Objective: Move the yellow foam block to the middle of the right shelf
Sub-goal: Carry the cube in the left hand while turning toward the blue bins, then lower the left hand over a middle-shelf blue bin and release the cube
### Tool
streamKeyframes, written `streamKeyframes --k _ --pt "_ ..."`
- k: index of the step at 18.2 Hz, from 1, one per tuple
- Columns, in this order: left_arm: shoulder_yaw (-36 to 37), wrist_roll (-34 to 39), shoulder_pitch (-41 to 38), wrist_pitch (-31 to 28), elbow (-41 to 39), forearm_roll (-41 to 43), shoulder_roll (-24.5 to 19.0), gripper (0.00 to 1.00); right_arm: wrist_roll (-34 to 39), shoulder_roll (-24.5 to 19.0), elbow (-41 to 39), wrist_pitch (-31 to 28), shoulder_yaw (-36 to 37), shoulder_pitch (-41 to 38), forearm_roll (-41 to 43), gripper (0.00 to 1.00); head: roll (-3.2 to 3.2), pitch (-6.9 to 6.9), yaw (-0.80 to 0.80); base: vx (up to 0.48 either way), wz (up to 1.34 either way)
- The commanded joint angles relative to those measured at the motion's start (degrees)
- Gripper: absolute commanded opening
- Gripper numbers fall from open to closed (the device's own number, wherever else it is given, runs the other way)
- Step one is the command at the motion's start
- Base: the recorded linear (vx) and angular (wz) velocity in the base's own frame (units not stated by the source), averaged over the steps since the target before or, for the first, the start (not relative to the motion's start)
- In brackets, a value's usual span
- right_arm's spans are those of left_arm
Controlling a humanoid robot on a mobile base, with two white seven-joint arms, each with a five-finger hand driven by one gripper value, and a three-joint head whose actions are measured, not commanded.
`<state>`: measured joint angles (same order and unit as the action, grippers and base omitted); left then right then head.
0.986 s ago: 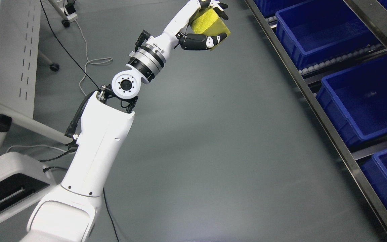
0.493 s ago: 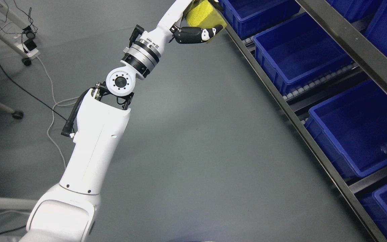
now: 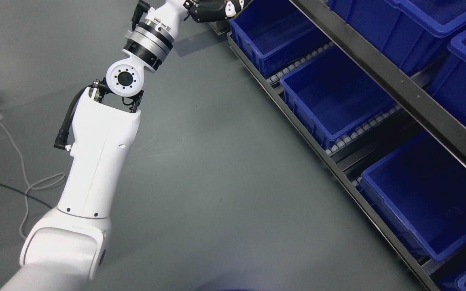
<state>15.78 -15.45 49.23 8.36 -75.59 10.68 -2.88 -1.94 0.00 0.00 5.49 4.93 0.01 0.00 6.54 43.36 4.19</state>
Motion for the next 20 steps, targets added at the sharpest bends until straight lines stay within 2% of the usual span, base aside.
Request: streamKeyframes --k 1,5,13,15,16,18,19,20 --pt "-1.9 -1.8 7.4 0.5 8.4 0.7 -4.7 0.0 0.0 1.0 -1.0 0.0 0.0 -0.7 -0.1 1.0 0.0 0.0 0.0 0.452 -0.34" --pt "4.2 -6.0 15.2 2.6 18.4 2.1 -2.8 0.0 0.0 1.0 -1.0 0.0 0.0 -0.7 -0.1 1.0 0.0 0.0 0.0 0.443 -0.41" --pt "13.9 -17.3 22.3 3.2 28.2 5.7 0.8 0.02 0.0 1.0 -1.0 0.0 0.0 -0.7 -0.1 1.0 0.0 0.0 0.0 0.366 -0.49" --pt "14.9 -19.3 23.5 1.3 31.8 7.2 1.9 0.09 0.0 1.0 -1.0 0.0 0.0 -0.7 -0.1 1.0 0.0 0.0 0.0 0.252 -0.44" --pt "15.0 -19.5 23.6 -0.3 32.7 8.3 1.9 0.19 0.0 1.0 -1.0 0.0 0.0 -0.7 -0.1 1.0 0.0 0.0 0.0 0.179 -0.34" --pt "14.9 -19.5 23.0 -1.9 32.6 9.1 1.9 0.53 0.0 1.0 -1.0 0.0 0.0 -0.7 -0.1 1.0 0.0 0.01 0.0 0.16 -0.31" --pt "14.8 -19.4 23.0 -2.0 32.6 9.1 1.9 0.94 0.0 1.0 -1.0 0.0 0.0 -0.7 -0.1 1.0 0.0 0.01 0.0 0.141 -0.28" --pt "14.3 -19.5 22.9 -1.9 32.4 8.7 1.9 0.99 0.0 1.0 -1.0 0.0 0.0 -0.7 -0.1 1.0 0.0 0.01 0.0 0.122 -0.26"
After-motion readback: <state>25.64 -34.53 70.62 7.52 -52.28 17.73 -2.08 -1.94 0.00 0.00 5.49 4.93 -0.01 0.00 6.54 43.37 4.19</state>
